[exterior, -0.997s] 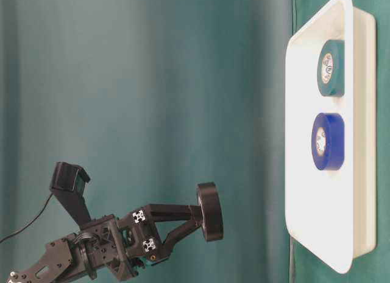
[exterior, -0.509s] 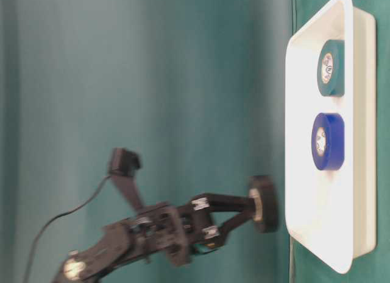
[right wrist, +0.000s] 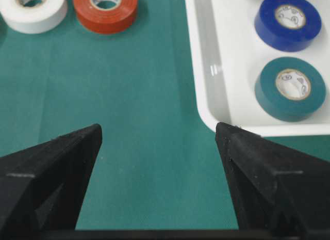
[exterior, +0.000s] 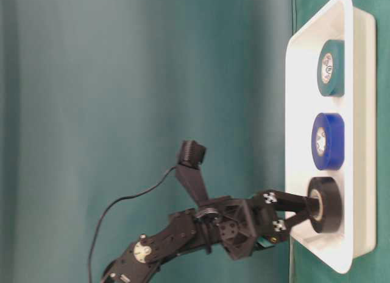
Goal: Pick up the tape from a random location and place it into the white case.
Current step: 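Lower the black roll into the tray's left side and open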
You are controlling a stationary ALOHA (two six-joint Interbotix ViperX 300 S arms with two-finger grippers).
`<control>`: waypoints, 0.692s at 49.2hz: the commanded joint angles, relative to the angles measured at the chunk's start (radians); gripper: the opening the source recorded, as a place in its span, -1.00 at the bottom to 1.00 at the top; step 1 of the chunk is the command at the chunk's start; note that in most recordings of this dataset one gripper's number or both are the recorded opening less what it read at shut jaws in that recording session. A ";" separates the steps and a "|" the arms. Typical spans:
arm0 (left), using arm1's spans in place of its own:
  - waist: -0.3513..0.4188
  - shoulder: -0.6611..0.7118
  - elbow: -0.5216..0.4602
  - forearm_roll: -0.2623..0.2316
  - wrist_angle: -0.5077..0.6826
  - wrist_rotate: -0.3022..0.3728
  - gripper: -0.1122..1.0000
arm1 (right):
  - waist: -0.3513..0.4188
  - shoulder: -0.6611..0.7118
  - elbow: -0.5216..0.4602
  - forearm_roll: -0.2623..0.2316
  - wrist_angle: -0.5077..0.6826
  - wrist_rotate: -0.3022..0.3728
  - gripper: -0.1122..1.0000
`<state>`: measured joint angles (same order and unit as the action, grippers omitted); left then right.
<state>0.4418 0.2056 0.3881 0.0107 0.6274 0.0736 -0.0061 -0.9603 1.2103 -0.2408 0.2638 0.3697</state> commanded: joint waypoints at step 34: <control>-0.006 -0.014 -0.009 -0.008 -0.060 0.031 0.35 | -0.002 0.012 -0.028 -0.002 -0.003 -0.002 0.73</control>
<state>0.4357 0.2117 0.3881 0.0046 0.5798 0.1043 -0.0077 -0.9572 1.2103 -0.2424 0.2654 0.3697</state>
